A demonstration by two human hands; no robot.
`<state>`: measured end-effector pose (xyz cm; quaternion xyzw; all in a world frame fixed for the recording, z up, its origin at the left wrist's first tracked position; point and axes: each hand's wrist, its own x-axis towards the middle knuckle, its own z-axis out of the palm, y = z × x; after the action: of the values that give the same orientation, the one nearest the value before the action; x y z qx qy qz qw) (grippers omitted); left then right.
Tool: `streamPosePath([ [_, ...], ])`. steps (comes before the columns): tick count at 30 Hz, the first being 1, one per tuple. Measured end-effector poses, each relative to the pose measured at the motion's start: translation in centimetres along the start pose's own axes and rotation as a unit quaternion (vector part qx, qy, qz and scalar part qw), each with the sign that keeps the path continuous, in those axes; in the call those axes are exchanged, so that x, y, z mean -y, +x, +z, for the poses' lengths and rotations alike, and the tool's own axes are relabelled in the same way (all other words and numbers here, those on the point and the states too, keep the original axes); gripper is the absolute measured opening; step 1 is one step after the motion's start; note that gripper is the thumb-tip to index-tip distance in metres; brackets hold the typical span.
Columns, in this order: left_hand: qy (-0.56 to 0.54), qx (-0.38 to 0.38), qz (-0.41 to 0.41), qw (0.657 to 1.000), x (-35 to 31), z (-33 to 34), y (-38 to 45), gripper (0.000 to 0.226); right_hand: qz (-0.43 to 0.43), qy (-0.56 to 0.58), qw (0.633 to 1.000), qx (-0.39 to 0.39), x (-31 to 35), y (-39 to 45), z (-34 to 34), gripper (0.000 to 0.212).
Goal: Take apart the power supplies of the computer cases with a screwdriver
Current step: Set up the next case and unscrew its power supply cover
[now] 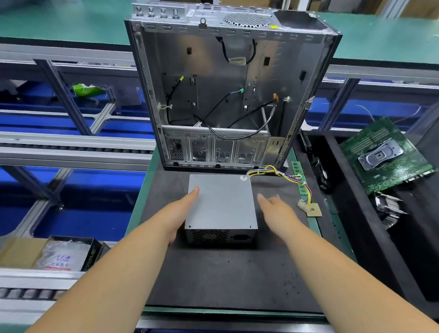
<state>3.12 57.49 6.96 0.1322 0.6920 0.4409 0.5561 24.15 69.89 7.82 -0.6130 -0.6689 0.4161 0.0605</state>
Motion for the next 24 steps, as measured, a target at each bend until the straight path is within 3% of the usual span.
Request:
streamPosePath([
  [2,0.006,0.007,-0.006,1.0,-0.2,0.5,0.4,0.105,0.071,0.151,0.982,0.089,1.2,-0.4,1.3,0.067],
  [5,0.018,0.008,-0.016,1.0,-0.5,0.9,0.8,0.102,0.125,0.292,0.943,0.102,2.0,-0.5,2.5,0.07],
  [12,0.039,0.005,-0.02,0.999,-0.3,0.4,1.3,0.096,0.131,0.29,0.934,0.161,2.5,0.3,3.2,0.066],
  [24,0.056,0.012,-0.013,0.998,0.6,2.5,1.5,0.063,0.126,0.287,0.943,0.114,0.0,-0.1,1.8,0.057],
])
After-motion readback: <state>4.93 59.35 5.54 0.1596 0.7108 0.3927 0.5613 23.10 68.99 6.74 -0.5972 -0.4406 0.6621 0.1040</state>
